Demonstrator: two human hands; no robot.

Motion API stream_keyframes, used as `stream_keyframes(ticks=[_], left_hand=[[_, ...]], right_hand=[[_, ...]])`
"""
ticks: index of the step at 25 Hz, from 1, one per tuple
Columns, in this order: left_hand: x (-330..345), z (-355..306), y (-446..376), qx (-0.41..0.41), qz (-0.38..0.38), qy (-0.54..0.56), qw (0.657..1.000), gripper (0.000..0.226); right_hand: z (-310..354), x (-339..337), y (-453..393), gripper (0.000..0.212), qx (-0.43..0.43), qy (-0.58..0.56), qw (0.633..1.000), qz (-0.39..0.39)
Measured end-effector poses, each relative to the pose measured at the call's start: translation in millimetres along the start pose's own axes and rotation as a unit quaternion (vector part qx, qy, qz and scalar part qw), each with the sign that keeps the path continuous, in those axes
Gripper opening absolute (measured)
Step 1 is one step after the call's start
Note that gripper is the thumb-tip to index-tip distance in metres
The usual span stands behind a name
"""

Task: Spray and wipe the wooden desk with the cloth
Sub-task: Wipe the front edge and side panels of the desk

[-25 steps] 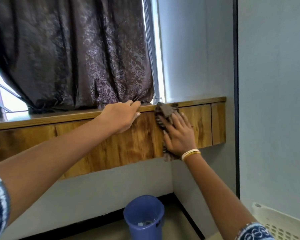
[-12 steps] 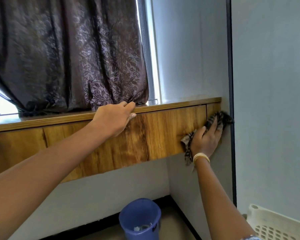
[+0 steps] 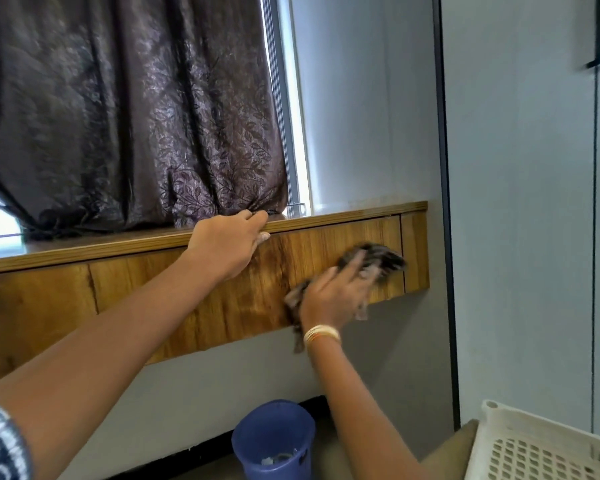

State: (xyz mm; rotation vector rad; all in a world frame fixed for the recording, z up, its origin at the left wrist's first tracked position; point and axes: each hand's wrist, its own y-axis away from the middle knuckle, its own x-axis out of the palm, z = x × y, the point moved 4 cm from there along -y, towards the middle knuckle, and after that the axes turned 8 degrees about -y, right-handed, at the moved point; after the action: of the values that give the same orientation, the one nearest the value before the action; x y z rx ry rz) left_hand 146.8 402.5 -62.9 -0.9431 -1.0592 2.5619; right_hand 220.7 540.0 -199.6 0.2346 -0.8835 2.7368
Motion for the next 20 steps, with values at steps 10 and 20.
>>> stream_keyframes(ticks=[10,20], left_hand=[[-0.1,2.4,-0.6,0.006,-0.012,-0.001,1.000,0.037],[1.0,0.2,-1.9,-0.017,-0.006,-0.011,1.000,0.037]], right_hand=[[-47.0,-31.8,-79.2,0.062,-0.183,0.038,0.976,0.108],[38.4,9.4,14.7,0.055,-0.388,0.021,0.897,0.209]])
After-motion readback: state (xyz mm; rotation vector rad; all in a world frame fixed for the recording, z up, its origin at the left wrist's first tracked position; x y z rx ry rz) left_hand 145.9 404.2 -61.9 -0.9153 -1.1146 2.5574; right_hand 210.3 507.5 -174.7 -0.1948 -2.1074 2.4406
